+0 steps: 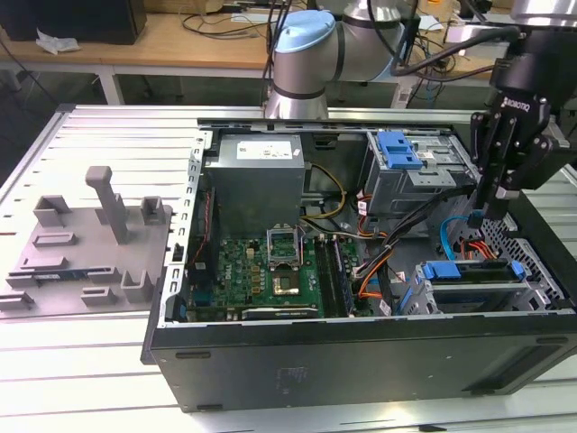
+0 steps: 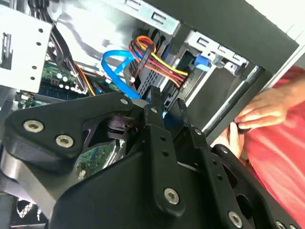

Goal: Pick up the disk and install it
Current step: 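Insert the second disk wire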

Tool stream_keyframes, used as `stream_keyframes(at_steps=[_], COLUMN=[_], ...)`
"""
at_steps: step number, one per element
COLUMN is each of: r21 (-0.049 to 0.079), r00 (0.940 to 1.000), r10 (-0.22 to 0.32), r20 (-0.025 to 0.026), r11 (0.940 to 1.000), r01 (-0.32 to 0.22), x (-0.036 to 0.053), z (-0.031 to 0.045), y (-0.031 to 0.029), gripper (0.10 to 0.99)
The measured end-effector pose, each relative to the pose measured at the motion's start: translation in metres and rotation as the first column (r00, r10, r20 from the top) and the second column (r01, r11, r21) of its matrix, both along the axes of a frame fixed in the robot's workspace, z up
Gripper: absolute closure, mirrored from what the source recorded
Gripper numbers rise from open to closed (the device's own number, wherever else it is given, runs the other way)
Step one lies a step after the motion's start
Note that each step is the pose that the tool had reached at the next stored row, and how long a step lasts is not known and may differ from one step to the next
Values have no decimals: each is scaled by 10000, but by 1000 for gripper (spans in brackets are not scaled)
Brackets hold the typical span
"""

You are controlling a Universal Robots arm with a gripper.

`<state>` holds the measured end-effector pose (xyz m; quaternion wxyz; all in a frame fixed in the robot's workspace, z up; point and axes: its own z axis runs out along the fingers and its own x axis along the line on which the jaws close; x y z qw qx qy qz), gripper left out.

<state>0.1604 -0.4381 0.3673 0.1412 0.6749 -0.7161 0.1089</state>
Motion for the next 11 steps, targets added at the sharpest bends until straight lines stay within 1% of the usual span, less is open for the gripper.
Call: stream_keyframes(at_steps=[3,5,6,9,10,11], r21=[-178,-221,-223,-223,-317,-360], r00=[10000,10000,9998,9980,9981,9981], r10=[-8,-95,-188,-626,-622,-609], r20=[0,3,3,3,7,1], r11=[9998,9997,9996,9978,9976,9975], r01=[8,95,188,626,622,608], x=[-68,-91,-91,-92,-87,-85], z=[-1,-7,-9,-19,-26,-30], y=[1,1,1,5,8,8], gripper=[784,784,784,784,784,784])
